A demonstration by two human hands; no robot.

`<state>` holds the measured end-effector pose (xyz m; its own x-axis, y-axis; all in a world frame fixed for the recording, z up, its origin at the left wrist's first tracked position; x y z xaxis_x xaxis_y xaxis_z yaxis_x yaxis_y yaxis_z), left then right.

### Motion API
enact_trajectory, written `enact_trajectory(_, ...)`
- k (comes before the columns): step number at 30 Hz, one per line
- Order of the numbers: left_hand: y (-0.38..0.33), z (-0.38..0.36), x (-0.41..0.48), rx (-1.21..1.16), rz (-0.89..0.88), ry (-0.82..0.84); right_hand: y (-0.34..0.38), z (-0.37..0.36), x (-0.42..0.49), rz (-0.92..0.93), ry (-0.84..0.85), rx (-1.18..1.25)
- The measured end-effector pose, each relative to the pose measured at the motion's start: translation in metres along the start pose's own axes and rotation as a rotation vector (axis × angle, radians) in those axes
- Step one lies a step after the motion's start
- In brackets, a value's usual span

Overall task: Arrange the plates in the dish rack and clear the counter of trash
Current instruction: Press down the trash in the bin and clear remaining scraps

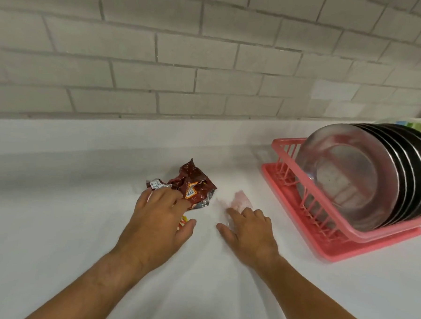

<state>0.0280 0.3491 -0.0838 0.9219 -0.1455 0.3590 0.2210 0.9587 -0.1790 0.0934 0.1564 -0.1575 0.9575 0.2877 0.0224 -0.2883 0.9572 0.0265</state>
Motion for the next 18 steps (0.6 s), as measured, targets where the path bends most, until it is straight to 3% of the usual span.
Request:
enact_trajectory(6, 0.007, -0.009, -0.001, 0.047, 0.069, 0.054, -0.003, 0.002, -0.018, -0.016, -0.166, 0.276)
enact_trajectory(11, -0.007, -0.002, 0.003, 0.044, -0.041, -0.036, -0.003, 0.021, -0.027, -0.077, -0.111, 0.485)
enact_trajectory(14, -0.017, 0.002, 0.008, 0.012, -0.094, -0.063, 0.000, 0.042, -0.021, -0.057, 0.008, 0.470)
enact_trajectory(18, -0.027, 0.000, 0.008, -0.029, -0.130, -0.054, -0.005, 0.061, -0.018, -0.134, -0.066, 0.521)
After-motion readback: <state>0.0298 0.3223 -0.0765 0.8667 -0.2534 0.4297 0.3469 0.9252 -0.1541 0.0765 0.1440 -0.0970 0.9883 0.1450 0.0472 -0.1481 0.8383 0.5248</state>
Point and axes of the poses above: each hand's wrist, its own x-axis towards the middle knuckle, its own z-axis out of the back of the hand, y = z × x, the point moved 7 cm from there along x, towards the middle knuckle, and after that the axes turned 1 degree about z, right-handed, at the moved point
